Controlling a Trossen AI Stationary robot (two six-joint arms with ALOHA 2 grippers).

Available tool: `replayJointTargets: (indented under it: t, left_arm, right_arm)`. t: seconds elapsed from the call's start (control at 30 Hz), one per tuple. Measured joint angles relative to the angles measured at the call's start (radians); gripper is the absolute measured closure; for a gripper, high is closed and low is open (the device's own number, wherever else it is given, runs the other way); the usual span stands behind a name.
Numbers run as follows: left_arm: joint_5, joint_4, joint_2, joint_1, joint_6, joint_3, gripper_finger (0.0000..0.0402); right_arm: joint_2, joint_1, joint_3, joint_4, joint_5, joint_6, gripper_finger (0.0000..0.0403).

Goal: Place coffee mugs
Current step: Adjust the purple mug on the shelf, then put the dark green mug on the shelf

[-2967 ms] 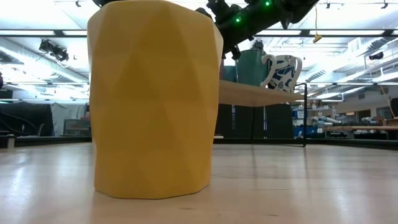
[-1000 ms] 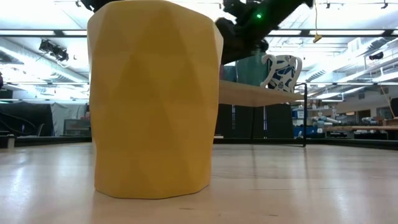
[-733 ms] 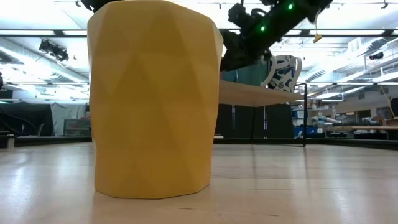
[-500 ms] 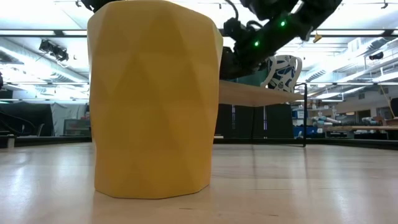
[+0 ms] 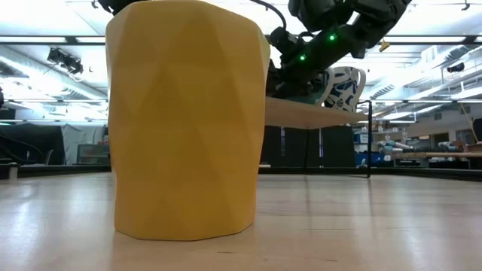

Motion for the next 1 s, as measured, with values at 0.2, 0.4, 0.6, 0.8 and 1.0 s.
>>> replayJointTargets:
  t: [0.2,0.4,0.6,0.8,1.0]
  left_arm:
    - [0.0,0.0,0.0,0.0,0.0,0.0,0.0276]
    - [0.0,0.001,0.0,0.0,0.0,0.0,0.0276]
    - [0.0,0.002,0.0,0.0,0.001,0.0,0.0276]
    - [0.0,0.002,0.0,0.0,0.0,0.0,0.0276]
    - [0.001,0.002,0.0,0.0,0.001,0.0,0.0276]
  right_arm:
    - [0.0,-0.016,0.0,0.025,-0.015,-0.009,0.0072]
    - [0.0,-0.018,0.0,0.027,-0.032,-0.035,0.0072]
    - [0.0,-0.004,0.0,0.027,-0.032,-0.046,0.0072]
    - [-0.003,0.044,0.001,0.03,0.023,-0.07,0.0073]
    - [-0.003,0.149,0.012,0.022,0.129,-0.106,0.0073]
